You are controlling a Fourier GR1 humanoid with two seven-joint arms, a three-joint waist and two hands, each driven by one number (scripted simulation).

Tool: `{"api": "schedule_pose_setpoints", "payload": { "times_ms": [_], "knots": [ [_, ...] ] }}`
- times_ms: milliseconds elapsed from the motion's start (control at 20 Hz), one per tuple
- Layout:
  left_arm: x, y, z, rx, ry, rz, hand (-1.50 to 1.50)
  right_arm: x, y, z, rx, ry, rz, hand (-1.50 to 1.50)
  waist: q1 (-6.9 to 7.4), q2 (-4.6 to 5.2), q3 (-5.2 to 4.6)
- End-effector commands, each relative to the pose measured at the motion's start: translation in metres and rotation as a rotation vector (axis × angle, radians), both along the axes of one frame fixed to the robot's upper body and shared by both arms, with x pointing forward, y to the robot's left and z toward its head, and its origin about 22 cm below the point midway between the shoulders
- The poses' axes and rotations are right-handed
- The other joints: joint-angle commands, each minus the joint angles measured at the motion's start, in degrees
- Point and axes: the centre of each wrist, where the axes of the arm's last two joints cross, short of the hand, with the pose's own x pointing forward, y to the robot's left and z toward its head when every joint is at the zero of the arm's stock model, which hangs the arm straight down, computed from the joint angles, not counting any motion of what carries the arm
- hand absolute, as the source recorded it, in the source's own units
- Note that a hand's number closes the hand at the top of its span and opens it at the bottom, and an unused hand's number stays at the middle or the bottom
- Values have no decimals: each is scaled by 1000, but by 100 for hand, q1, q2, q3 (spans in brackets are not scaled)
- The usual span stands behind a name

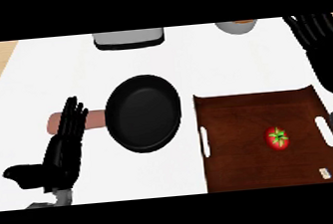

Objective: Pick the tomato from the tray and place it in the pot

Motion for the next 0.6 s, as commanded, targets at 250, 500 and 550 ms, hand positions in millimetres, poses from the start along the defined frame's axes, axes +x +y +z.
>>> {"api": "schedule_pose_setpoints", "payload": {
  "times_ms": [250, 500, 550],
  "knots": [
    [41, 56, 65, 163, -96, 151, 0, -39, -140, -72, -108, 11, -265, 150, 34, 235, 101],
    [38, 60, 67, 118, -14, 109, 0, -90, -163, -146, -363, -18, -417, -150, 53, 209, 99],
    [46, 55, 75, 136, -15, 95, 0, -88, -168, -147, -344, -85, -422, -150, 50, 194, 87]
  ]
}}
